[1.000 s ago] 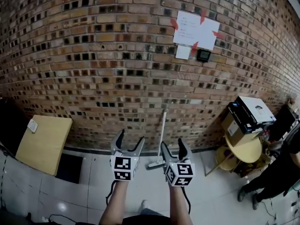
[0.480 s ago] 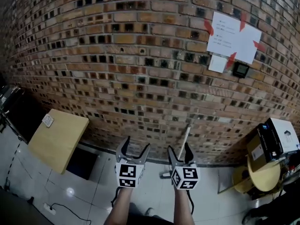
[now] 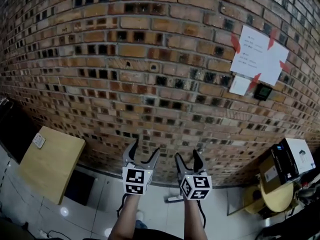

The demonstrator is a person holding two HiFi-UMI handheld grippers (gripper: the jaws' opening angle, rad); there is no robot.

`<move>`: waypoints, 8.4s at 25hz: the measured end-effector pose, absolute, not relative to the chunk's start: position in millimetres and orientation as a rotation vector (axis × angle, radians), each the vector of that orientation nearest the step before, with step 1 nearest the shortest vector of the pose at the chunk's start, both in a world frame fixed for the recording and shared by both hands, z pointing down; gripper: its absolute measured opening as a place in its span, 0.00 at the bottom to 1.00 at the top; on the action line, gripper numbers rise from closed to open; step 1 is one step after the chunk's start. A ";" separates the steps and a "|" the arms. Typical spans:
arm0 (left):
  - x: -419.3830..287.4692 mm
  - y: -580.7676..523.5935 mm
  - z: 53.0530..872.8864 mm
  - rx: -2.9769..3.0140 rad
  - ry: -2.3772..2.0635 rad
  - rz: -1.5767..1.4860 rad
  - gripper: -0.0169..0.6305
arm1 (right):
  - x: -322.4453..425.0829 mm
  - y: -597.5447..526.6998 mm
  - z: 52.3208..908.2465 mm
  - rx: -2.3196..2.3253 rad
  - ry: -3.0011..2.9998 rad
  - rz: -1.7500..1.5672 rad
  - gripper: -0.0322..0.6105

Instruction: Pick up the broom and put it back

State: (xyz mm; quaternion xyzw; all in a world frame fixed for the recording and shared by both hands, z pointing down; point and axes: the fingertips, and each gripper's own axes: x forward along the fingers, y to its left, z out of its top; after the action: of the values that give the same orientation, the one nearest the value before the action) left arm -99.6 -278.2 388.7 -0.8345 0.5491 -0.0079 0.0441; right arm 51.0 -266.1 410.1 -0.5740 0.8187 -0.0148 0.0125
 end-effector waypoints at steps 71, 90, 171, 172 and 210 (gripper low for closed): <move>205.0 -391.8 593.8 -3.110 0.463 -0.650 0.56 | 261.2 -245.2 803.4 -2.197 2.385 -0.979 0.52; 67.5 -428.4 564.2 -3.068 0.971 -0.613 0.55 | 253.4 -466.6 831.4 -2.149 2.413 -1.029 0.35; -63.8 -410.0 325.5 -2.636 1.477 0.041 0.52 | 106.1 -358.5 314.5 -1.933 2.316 0.232 0.21; -55.8 -409.6 325.5 -2.650 1.452 0.042 0.52 | 111.6 -355.7 315.5 -1.938 2.304 0.239 0.21; 254.2 -329.0 451.3 -3.051 0.304 -0.369 0.52 | 428.1 -158.2 519.3 -2.311 2.388 -0.192 0.21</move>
State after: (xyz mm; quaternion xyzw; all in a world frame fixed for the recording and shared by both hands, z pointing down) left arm 254.2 -329.0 451.3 -0.9876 0.0985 -0.1195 0.0268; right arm 428.1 -158.2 519.3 -0.6913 0.7142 -0.0576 -0.0933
